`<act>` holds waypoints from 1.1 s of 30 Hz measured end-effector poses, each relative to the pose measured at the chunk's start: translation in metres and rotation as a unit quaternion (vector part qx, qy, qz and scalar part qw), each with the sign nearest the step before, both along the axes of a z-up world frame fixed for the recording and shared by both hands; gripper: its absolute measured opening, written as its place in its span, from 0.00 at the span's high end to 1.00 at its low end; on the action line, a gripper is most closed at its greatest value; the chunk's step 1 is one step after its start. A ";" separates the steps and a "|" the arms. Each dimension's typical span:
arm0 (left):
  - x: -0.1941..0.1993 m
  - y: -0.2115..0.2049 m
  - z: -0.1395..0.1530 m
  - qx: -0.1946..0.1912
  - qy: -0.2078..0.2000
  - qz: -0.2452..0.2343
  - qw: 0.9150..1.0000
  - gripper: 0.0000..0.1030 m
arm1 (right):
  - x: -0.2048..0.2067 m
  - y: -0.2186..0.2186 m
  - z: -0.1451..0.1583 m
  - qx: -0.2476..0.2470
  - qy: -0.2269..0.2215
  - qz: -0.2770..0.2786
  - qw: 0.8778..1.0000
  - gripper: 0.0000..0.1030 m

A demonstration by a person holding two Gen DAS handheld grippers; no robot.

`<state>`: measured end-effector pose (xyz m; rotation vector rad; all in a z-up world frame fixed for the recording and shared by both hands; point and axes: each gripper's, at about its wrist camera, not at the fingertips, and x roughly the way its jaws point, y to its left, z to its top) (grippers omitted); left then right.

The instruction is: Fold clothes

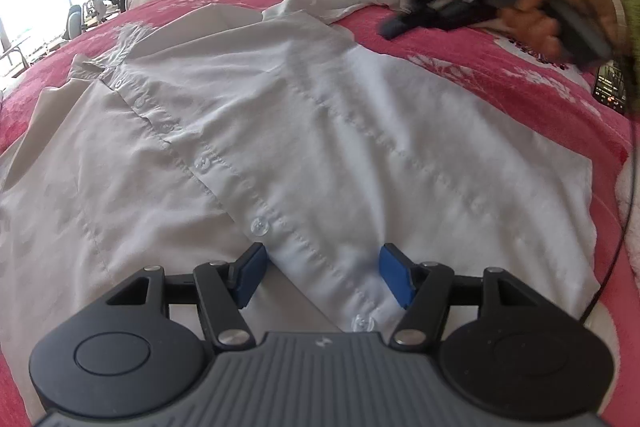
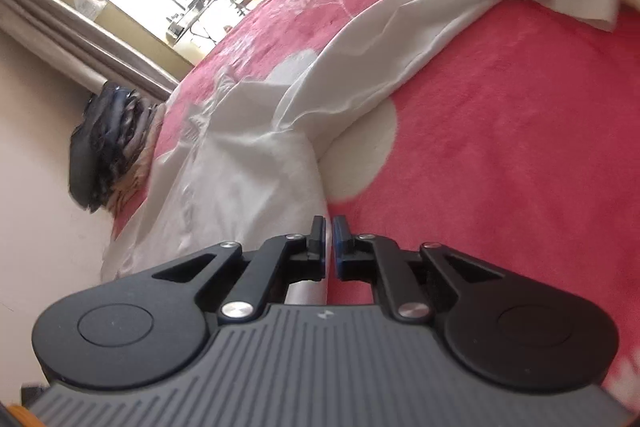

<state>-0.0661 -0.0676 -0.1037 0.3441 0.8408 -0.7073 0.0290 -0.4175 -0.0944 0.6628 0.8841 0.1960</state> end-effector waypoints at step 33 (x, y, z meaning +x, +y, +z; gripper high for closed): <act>-0.004 0.006 0.000 -0.007 -0.012 -0.003 1.000 0.37 | -0.176 -0.005 -0.002 0.144 0.179 -0.006 0.973 0.74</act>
